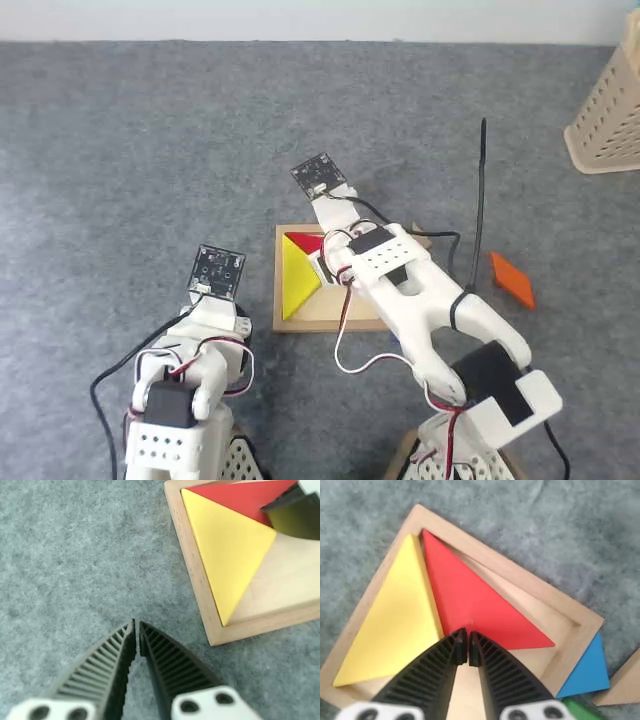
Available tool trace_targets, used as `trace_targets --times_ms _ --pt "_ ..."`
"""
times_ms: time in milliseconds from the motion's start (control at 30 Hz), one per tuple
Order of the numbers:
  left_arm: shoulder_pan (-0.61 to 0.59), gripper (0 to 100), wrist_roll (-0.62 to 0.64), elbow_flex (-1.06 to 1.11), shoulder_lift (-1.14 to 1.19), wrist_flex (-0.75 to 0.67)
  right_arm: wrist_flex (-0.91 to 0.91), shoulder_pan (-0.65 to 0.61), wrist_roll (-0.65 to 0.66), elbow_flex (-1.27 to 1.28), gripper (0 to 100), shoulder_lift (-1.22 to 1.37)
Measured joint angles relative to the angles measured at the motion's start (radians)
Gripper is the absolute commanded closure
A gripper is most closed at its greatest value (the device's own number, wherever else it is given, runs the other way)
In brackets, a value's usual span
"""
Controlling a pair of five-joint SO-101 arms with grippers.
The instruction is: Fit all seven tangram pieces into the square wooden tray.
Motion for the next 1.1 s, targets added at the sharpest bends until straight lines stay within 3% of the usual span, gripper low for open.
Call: trace_targets --times_ms 333,667,933,1100 --pt "0.002 99 0.0 0.0 0.0 0.0 -0.011 -0.018 0.0 0.0 98.7 -0.031" --pt "0.0 99 0.0 0.0 0.0 0.0 -0.021 0.109 0.068 -0.083 98.7 0.094" --pt "0.0 99 0.0 0.0 0.0 0.0 -0.021 0.123 0.072 -0.114 98.6 0.112" --pt "0.0 99 0.0 0.0 0.0 0.0 0.101 0.132 0.072 -0.112 98.6 -0.015"
